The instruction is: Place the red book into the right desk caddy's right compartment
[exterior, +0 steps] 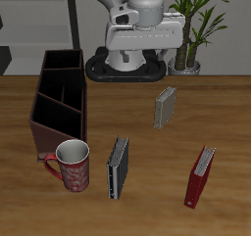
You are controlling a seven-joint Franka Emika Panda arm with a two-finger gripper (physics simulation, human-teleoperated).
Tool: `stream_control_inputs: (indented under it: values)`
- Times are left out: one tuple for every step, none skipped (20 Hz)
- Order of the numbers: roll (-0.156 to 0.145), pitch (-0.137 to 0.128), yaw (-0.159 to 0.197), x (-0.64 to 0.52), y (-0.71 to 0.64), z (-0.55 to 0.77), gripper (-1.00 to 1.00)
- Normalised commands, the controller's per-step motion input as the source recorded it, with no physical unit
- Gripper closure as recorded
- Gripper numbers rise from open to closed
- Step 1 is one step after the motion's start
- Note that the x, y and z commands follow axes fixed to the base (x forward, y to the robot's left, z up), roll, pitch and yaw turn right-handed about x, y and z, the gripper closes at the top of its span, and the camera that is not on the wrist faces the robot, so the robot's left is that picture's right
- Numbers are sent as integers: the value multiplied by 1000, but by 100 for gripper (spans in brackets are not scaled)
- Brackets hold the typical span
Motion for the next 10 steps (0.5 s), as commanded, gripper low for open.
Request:
stream_control_inputs:
  values:
    - [0, 0, 0, 14, -55, -20, -100]
    - [-66, -79, 27, 373, 350, 292, -100]
    - [-86, -40, -56, 432, 430, 319, -100]
    - [-4, -13, -5, 448, 482, 243, -100]
    - [-80, 12, -66, 532, 413, 227, -100]
    - [-13, -44, 9, 350, 595, 316, -100]
    - [-21, -19, -9, 489, 508, 263, -100]
    - [19, -31, -32, 365, 622, 289, -100]
    - [-3, -42, 43, 425, 377, 174, -100]
    - [-104, 9, -87, 617, 591, 160, -100]
